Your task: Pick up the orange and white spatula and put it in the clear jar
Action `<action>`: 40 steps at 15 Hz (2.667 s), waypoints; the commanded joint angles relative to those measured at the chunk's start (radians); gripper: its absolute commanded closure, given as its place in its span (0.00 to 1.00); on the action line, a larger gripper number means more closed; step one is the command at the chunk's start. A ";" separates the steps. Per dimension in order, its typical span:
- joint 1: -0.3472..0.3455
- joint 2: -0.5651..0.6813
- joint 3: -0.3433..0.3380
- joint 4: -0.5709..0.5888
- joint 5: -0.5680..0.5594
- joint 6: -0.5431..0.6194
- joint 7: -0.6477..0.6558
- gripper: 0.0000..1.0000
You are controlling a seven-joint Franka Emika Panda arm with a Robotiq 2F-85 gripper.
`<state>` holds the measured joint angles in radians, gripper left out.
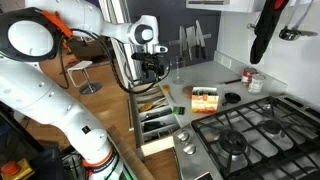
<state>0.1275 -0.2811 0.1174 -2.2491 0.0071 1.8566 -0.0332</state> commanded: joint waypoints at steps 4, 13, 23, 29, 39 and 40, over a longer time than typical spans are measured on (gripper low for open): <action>0.000 0.000 0.001 0.002 0.000 -0.002 0.000 0.00; -0.001 0.000 0.001 0.002 0.000 -0.002 0.000 0.00; -0.007 0.304 0.003 0.403 -0.224 -0.365 -0.187 0.00; -0.007 0.323 0.001 0.410 -0.246 -0.331 -0.220 0.00; -0.052 0.300 -0.034 0.360 -0.036 -0.229 -0.413 0.00; -0.063 0.294 -0.043 0.345 0.003 -0.206 -0.464 0.00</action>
<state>0.1034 0.0346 0.1021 -1.8446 -0.0945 1.5739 -0.3631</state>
